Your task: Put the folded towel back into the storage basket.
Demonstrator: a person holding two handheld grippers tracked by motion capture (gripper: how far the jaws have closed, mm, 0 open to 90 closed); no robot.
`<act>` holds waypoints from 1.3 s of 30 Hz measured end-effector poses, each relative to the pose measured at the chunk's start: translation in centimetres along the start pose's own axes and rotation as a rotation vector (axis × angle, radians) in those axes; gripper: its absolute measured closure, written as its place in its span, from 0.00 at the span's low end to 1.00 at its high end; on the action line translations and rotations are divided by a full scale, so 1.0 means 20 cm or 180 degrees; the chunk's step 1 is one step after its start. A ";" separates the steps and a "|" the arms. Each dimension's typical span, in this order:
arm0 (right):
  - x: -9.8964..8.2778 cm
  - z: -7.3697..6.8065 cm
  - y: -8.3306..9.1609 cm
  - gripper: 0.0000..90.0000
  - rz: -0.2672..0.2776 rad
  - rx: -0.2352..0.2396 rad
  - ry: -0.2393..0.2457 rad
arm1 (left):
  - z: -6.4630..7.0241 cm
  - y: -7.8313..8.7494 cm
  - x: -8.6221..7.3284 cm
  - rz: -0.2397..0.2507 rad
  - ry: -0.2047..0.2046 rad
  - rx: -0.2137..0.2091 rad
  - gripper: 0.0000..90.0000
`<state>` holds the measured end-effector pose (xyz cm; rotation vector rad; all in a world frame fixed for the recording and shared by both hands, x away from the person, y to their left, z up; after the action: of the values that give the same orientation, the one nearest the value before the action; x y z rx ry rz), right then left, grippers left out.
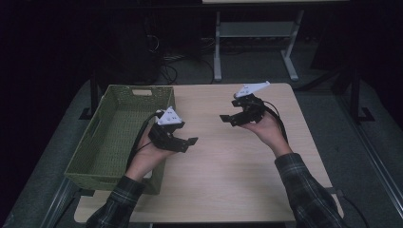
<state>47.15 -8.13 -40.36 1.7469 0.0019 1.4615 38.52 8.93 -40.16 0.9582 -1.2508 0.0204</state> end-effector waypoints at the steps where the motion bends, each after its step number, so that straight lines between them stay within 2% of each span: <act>1: -0.03 0.00 0.02 0.22 0.0006 -0.0031 -0.0009 | 0.02 -0.01 0.00 0.0013 -0.0006 -0.0005 0.27; 4: -0.13 0.00 0.07 0.22 0.0005 -0.0089 -0.0078 | 0.07 -0.06 -0.01 0.0035 0.0032 -0.0003 0.27; 6: -0.20 0.00 0.11 0.21 0.0010 -0.0157 -0.0123 | 0.10 -0.09 -0.02 0.0028 0.0009 0.0031 0.27; 11: -0.36 -0.03 0.20 0.21 0.0039 -0.0256 -0.0224 | 0.20 -0.16 -0.06 -0.0062 -0.0066 0.0005 0.27; 13: -0.43 -0.03 0.23 0.21 0.0037 -0.0283 -0.0280 | 0.23 -0.20 -0.09 -0.0087 -0.0095 -0.0030 0.27; 17: -0.58 -0.05 0.28 0.20 -0.0010 -0.0361 -0.0384 | 0.28 -0.29 -0.18 -0.0125 -0.0066 -0.0104 0.27; 20: -0.69 -0.07 0.31 0.20 -0.0060 -0.0405 -0.0471 | 0.31 -0.34 -0.23 -0.0192 -0.0108 -0.0163 0.27; 22: -0.75 -0.08 0.33 0.19 -0.0097 -0.0431 -0.0523 | 0.32 -0.37 -0.26 -0.0197 -0.0061 -0.0192 0.27; 28: -0.94 -0.10 0.39 0.15 -0.0282 -0.0555 -0.0710 | 0.34 -0.43 -0.35 -0.0267 -0.0028 -0.0241 0.22; 31: -1.02 -0.11 0.43 0.15 -0.0322 -0.0617 -0.0837 | 0.32 -0.43 -0.37 -0.0279 -0.0089 -0.0205 0.20; 34: -1.09 -0.12 0.46 0.13 -0.0368 -0.0667 -0.0926 | 0.29 -0.44 -0.41 -0.0329 -0.0037 -0.0193 0.19; 37: -1.15 -0.11 0.48 0.11 -0.0441 -0.0774 -0.0906 | 0.28 -0.45 -0.44 -0.0371 -0.0016 -0.0192 0.18; 39: -1.18 -0.10 0.49 0.11 -0.0489 -0.0875 -0.0895 | 0.28 -0.46 -0.45 -0.0355 -0.0059 -0.0182 0.18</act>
<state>33.22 -24.81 -53.85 1.6699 -0.1989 1.0438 35.40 3.84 -52.91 0.9791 -1.2070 -0.1113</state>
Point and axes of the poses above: each handheld gripper's, and its own axes: y roughly backward along the jaws, x roughly out of its top, z roughly to its right, the point moved 9 cm from there along -y, roughly forward along the jaws, and after that the axes turned 3 degrees about y, right-handed, at the moved point
